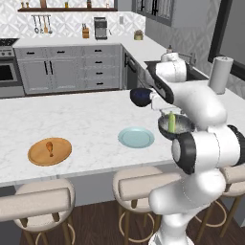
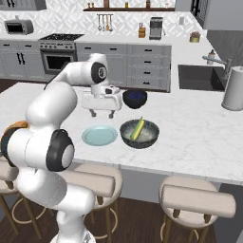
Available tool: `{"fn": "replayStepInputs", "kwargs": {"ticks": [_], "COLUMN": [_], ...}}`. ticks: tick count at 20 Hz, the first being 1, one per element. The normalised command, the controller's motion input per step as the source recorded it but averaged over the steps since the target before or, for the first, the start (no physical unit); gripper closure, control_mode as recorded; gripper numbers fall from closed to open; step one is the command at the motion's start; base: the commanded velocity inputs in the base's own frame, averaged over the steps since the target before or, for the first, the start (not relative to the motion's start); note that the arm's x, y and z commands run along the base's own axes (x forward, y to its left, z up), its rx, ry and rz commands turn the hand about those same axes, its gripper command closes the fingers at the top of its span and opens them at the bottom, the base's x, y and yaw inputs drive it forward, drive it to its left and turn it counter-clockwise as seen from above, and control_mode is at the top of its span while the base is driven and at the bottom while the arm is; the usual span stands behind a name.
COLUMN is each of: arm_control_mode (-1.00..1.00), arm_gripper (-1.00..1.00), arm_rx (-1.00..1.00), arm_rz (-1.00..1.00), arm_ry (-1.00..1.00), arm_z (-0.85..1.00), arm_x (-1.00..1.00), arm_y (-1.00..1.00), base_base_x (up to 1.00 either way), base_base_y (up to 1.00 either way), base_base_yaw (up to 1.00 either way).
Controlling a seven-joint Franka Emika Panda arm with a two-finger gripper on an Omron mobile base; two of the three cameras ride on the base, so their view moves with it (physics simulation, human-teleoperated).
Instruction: Pick the chicken drumstick and corn from their plates and place them in the bowl. Then put the bowl in the fridge.
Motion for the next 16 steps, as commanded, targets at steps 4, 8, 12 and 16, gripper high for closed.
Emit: {"fn": "replayStepInputs", "kwargs": {"ticks": [4, 8, 12, 16], "arm_control_mode": [-1.0, -1.0, -1.0, -1.0], "arm_gripper": [-1.0, -1.0, -1.0, -1.0], "arm_rx": [-0.01, 0.0, 0.0, 0.0], "arm_rz": [0.18, 0.15, 0.06, 0.0], "arm_ry": [-0.16, -0.37, -0.24, -0.26], "arm_z": [-0.32, -0.82, -0.52, -0.05], "arm_x": [-0.8, -0.54, -0.24, 0.0], "arm_y": [1.0, 1.0, 1.0, 1.0], "base_base_x": [0.0, 0.0, 0.0, 0.0], "base_base_y": [0.0, 0.0, 0.0, 0.0], "base_base_yaw": [0.0, 0.0, 0.0, 0.0]}}
